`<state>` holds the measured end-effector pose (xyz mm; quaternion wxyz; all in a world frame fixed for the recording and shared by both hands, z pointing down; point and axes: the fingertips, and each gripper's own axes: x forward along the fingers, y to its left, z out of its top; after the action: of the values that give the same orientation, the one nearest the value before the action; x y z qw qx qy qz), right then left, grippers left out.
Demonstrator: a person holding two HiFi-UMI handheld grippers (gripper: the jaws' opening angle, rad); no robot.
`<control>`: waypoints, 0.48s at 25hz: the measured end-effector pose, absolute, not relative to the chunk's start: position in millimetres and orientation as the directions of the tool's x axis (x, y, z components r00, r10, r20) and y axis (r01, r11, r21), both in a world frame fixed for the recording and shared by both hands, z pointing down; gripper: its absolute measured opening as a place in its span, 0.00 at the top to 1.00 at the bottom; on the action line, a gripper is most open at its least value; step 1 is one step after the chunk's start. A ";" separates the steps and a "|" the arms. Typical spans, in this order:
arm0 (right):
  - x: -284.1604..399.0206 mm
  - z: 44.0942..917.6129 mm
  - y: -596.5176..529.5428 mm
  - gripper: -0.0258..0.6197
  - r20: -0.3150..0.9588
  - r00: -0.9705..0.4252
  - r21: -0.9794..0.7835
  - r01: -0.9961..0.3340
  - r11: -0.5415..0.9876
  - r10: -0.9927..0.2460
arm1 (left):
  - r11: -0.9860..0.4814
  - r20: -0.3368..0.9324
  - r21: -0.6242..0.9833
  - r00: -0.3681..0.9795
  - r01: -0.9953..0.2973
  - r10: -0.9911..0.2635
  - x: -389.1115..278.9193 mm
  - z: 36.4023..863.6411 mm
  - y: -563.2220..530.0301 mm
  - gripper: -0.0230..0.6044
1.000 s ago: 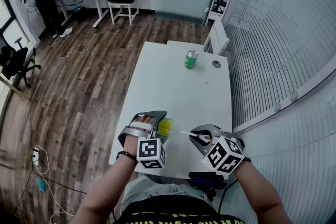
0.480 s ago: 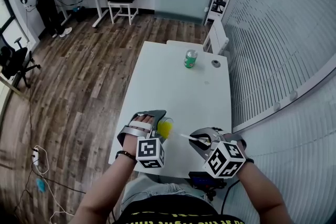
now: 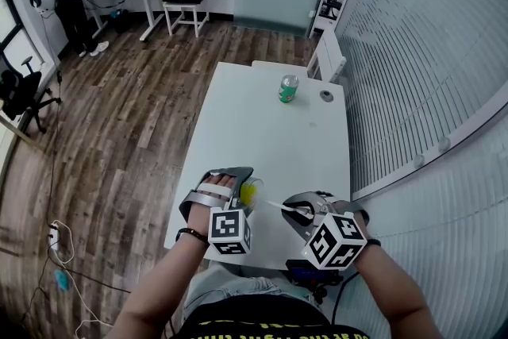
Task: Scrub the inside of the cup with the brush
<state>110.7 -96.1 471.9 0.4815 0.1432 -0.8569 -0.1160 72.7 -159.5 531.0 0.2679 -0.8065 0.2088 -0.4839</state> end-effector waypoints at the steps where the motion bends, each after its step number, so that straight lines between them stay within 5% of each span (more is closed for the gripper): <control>1: 112.4 469.7 -95.9 0.89 0.791 -0.495 0.337 -0.136 0.932 -0.359 | -0.769 0.671 -0.634 0.440 -0.077 -0.597 71.8 532.2 -160.2 0.31; 12: 124.5 455.0 -97.7 0.89 0.793 -0.481 0.332 -0.173 0.927 -0.374 | -0.775 0.686 -0.628 0.419 -0.072 -0.595 71.0 534.1 -164.8 0.31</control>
<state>124.5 -97.7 455.0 0.4838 0.1601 -0.8542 -0.1034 71.0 -164.8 534.1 0.2631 -0.8003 0.2085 -0.4969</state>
